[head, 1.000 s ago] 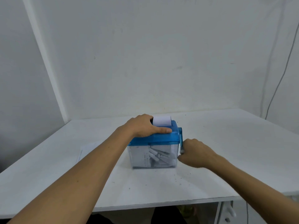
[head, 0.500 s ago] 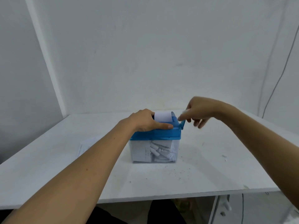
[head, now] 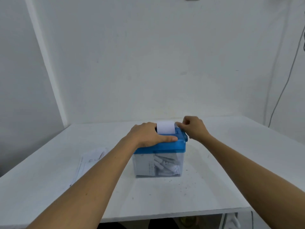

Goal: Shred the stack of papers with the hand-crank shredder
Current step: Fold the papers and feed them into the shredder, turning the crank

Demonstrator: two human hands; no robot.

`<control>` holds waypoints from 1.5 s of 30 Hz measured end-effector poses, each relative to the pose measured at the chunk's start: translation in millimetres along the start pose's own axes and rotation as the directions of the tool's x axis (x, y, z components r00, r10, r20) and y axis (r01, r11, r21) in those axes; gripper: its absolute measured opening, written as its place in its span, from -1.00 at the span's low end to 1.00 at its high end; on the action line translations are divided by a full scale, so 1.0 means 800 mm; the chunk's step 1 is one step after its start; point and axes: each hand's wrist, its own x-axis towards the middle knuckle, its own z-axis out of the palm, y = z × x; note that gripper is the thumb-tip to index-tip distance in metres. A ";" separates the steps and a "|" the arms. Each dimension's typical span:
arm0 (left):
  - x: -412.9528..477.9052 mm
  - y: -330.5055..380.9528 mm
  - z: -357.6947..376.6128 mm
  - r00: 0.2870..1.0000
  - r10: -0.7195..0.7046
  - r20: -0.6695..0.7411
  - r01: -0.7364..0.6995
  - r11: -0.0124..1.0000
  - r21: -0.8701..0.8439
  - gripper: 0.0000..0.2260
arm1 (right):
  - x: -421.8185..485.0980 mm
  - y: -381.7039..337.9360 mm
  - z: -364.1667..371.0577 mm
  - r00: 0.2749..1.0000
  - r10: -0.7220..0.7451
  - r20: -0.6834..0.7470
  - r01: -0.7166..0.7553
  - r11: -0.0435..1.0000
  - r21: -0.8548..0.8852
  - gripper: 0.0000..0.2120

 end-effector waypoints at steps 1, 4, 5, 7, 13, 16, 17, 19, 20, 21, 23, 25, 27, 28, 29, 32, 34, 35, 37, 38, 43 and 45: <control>-0.001 0.001 0.000 1.000 0.014 -0.012 -0.014 1.000 0.021 -0.28 | -0.003 0.007 0.008 0.999 0.035 0.007 -0.035 0.999 0.018 -0.60; -0.006 0.003 0.003 0.999 0.035 -0.035 -0.033 0.997 0.068 -0.33 | -0.025 0.023 0.031 0.989 0.127 0.074 -0.125 0.992 -0.028 -0.70; -0.007 0.004 0.004 0.998 0.035 -0.046 -0.032 0.997 0.067 -0.34 | -0.033 0.028 0.035 0.983 0.161 0.092 -0.157 0.986 -0.055 -0.75; -0.008 0.005 0.005 0.997 0.027 -0.073 -0.023 0.998 0.062 -0.33 | -0.049 0.034 0.038 0.970 0.206 0.127 -0.199 0.978 -0.066 -0.73; -0.008 0.007 0.004 0.997 0.022 -0.074 -0.016 0.997 0.079 -0.25 | -0.088 0.022 0.014 0.918 0.277 0.284 -0.261 0.961 -0.092 -0.65; -0.007 0.005 0.003 0.998 0.018 -0.066 -0.013 0.996 0.088 -0.23 | -0.104 0.011 -0.013 0.900 0.216 0.380 -0.201 0.976 -0.079 -0.67; -0.008 0.006 0.003 0.998 0.020 -0.060 -0.014 0.996 0.089 -0.22 | -0.110 0.006 -0.024 0.899 0.176 0.400 -0.168 0.984 -0.057 -0.69; -0.007 0.005 0.002 0.998 0.022 -0.053 -0.017 0.996 0.087 -0.23 | -0.119 -0.008 -0.049 0.907 0.092 0.412 -0.118 0.992 0.037 -0.68; -0.007 0.006 0.002 0.999 0.022 -0.049 -0.017 0.996 0.083 -0.24 | -0.121 -0.016 -0.062 0.911 0.059 0.409 -0.103 0.991 0.087 -0.63; -0.007 0.007 0.001 0.999 0.020 -0.047 -0.016 0.997 0.077 -0.26 | -0.120 -0.024 -0.075 0.911 0.033 0.410 -0.082 0.991 0.104 -0.57; -0.008 0.009 0.000 0.999 0.020 -0.038 -0.017 0.997 0.081 -0.28 | -0.110 -0.033 -0.092 0.904 -0.008 0.428 0.000 1.000 0.018 -0.51; -0.009 0.010 -0.001 0.999 0.028 -0.025 -0.025 0.995 0.096 -0.28 | -0.095 -0.035 -0.098 0.907 -0.029 0.421 0.068 0.995 -0.078 -0.57; -0.010 0.011 -0.002 0.999 0.033 -0.015 -0.032 0.994 0.100 -0.26 | -0.080 -0.034 -0.099 0.934 -0.054 0.353 0.086 0.993 -0.075 -0.60; -0.010 0.011 -0.002 0.999 0.035 -0.014 -0.034 0.994 0.101 -0.24 | -0.072 -0.035 -0.098 0.951 -0.074 0.299 0.097 0.993 -0.062 -0.59; -0.010 0.011 -0.002 0.999 0.038 -0.017 -0.036 0.994 0.103 -0.22 | -0.064 -0.036 -0.097 0.967 -0.096 0.235 0.109 0.993 -0.044 -0.59; -0.010 0.012 -0.001 0.999 0.043 -0.017 -0.041 0.994 0.104 -0.20 | -0.040 -0.039 -0.086 0.988 -0.145 0.055 0.141 0.988 0.063 -0.65; -0.010 0.013 -0.001 0.999 0.042 -0.014 -0.040 0.994 0.104 -0.17 | -0.023 -0.034 -0.068 0.988 -0.156 -0.014 0.156 0.983 0.093 -0.69; -0.010 0.013 -0.002 0.999 0.040 -0.011 -0.039 0.994 0.103 -0.16 | -0.017 -0.030 -0.058 0.987 -0.156 -0.026 0.158 0.983 0.093 -0.70; -0.012 0.013 -0.003 0.999 0.032 -0.008 -0.031 0.994 0.102 -0.21 | -0.006 -0.020 -0.037 0.992 -0.125 -0.012 0.125 0.988 0.087 -0.73; -0.012 0.014 -0.003 1.000 0.028 -0.012 -0.027 0.994 0.102 -0.28 | -0.003 -0.014 -0.027 0.996 -0.091 0.005 0.090 0.991 0.096 -0.73; -0.015 0.018 -0.005 0.999 0.023 -0.023 -0.021 0.996 0.088 -0.49 | -0.007 0.014 0.014 0.990 0.062 0.126 -0.083 0.982 0.170 -0.68; -0.014 0.017 -0.004 0.999 0.027 -0.032 -0.025 0.996 0.084 -0.47 | -0.015 0.026 0.027 0.977 0.121 0.176 -0.143 0.982 0.122 -0.73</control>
